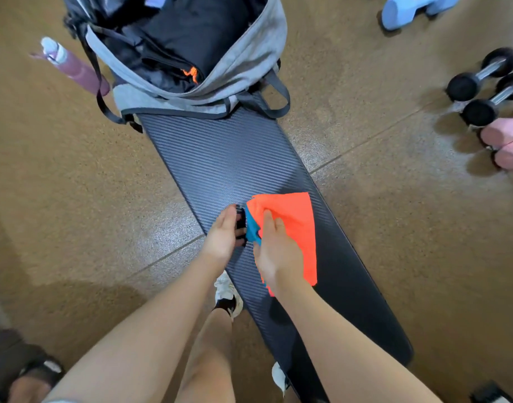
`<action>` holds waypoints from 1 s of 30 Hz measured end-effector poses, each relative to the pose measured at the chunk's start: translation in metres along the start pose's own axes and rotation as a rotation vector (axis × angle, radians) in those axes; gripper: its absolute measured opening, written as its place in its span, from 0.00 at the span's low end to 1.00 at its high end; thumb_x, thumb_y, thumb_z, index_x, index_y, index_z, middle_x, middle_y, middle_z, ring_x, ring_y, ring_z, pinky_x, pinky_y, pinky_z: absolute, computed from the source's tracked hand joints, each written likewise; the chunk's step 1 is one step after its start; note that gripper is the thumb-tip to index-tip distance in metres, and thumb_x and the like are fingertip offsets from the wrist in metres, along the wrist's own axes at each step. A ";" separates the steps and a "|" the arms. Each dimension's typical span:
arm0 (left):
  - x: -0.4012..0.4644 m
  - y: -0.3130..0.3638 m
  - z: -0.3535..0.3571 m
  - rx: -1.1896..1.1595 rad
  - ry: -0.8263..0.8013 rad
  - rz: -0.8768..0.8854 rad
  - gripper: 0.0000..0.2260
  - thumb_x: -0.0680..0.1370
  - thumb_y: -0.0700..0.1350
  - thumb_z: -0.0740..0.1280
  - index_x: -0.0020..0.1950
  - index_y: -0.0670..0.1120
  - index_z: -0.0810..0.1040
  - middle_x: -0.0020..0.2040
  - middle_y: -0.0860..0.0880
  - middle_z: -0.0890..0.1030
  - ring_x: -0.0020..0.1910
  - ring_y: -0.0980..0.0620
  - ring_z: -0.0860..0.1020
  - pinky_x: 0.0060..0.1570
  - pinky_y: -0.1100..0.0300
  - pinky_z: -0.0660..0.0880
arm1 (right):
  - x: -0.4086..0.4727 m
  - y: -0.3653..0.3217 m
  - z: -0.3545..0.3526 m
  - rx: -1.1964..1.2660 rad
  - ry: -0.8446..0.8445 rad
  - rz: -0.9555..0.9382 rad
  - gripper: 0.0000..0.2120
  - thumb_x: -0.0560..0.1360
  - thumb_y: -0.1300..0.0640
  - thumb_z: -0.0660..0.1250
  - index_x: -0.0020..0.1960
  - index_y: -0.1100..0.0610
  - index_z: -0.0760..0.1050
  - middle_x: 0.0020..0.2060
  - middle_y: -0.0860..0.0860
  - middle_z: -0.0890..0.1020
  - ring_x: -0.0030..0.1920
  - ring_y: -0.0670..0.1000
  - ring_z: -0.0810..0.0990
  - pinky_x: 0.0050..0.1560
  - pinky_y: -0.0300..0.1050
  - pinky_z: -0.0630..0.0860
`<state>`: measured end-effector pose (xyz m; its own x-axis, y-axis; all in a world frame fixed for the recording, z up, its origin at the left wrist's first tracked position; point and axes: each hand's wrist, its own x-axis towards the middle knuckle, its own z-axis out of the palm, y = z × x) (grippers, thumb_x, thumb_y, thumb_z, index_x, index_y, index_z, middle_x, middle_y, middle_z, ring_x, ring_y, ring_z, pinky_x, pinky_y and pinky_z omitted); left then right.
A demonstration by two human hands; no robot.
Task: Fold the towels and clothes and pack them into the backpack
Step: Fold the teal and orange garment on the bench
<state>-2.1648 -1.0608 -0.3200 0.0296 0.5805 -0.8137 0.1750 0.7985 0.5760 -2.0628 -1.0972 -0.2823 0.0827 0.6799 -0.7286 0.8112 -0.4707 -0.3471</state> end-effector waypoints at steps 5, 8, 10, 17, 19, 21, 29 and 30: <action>0.019 0.001 0.002 0.577 0.016 0.119 0.24 0.78 0.52 0.62 0.72 0.47 0.63 0.65 0.45 0.74 0.64 0.46 0.72 0.64 0.57 0.66 | -0.001 0.019 0.016 0.093 0.093 -0.197 0.26 0.76 0.53 0.54 0.72 0.60 0.62 0.66 0.60 0.70 0.62 0.59 0.74 0.57 0.49 0.72; 0.026 0.006 0.007 0.765 -0.018 0.155 0.22 0.78 0.48 0.62 0.72 0.48 0.64 0.63 0.44 0.76 0.62 0.44 0.73 0.57 0.59 0.67 | -0.002 0.043 0.007 -0.107 0.396 -0.242 0.23 0.72 0.52 0.54 0.65 0.58 0.71 0.62 0.58 0.76 0.55 0.61 0.79 0.48 0.49 0.78; 0.030 0.009 0.007 0.779 -0.024 0.173 0.19 0.79 0.46 0.62 0.70 0.46 0.67 0.61 0.43 0.77 0.60 0.44 0.74 0.54 0.61 0.66 | 0.003 0.053 0.008 -0.214 0.350 -0.236 0.27 0.73 0.48 0.54 0.70 0.57 0.64 0.69 0.58 0.70 0.65 0.62 0.72 0.57 0.56 0.74; 0.053 0.021 0.001 0.869 -0.145 0.294 0.26 0.72 0.43 0.69 0.70 0.43 0.67 0.62 0.42 0.73 0.62 0.45 0.71 0.60 0.61 0.64 | 0.037 0.061 0.020 -0.400 -0.008 -0.068 0.42 0.62 0.31 0.32 0.71 0.49 0.30 0.70 0.51 0.29 0.70 0.52 0.28 0.72 0.62 0.41; 0.061 0.028 0.005 0.915 -0.210 0.373 0.29 0.72 0.48 0.70 0.70 0.42 0.66 0.63 0.42 0.72 0.64 0.45 0.70 0.65 0.58 0.64 | 0.035 0.060 0.013 -0.338 -0.029 -0.095 0.43 0.61 0.30 0.30 0.72 0.48 0.29 0.67 0.47 0.25 0.67 0.49 0.24 0.72 0.59 0.37; 0.070 0.034 0.014 1.072 -0.278 0.434 0.30 0.72 0.54 0.69 0.69 0.42 0.67 0.63 0.41 0.73 0.64 0.43 0.70 0.65 0.52 0.66 | 0.029 0.062 -0.001 -0.208 -0.019 -0.139 0.42 0.66 0.32 0.35 0.77 0.48 0.46 0.74 0.48 0.35 0.74 0.50 0.35 0.73 0.59 0.47; 0.070 0.060 0.042 1.481 -0.472 0.391 0.21 0.70 0.55 0.69 0.58 0.45 0.73 0.55 0.44 0.78 0.57 0.42 0.73 0.55 0.53 0.71 | -0.005 0.090 -0.020 0.262 0.226 0.075 0.21 0.77 0.54 0.63 0.69 0.54 0.65 0.74 0.48 0.57 0.71 0.50 0.64 0.63 0.50 0.69; 0.064 0.061 0.040 1.477 -0.495 0.407 0.18 0.70 0.54 0.69 0.55 0.45 0.74 0.52 0.45 0.78 0.56 0.43 0.73 0.52 0.54 0.70 | -0.007 0.091 -0.020 0.314 0.224 0.080 0.23 0.77 0.54 0.64 0.69 0.55 0.65 0.74 0.49 0.58 0.71 0.50 0.64 0.65 0.49 0.68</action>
<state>-2.1125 -0.9819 -0.3402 0.5569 0.3654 -0.7459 0.8170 -0.4027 0.4127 -1.9778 -1.1340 -0.2968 0.2910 0.7239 -0.6256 0.5836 -0.6524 -0.4835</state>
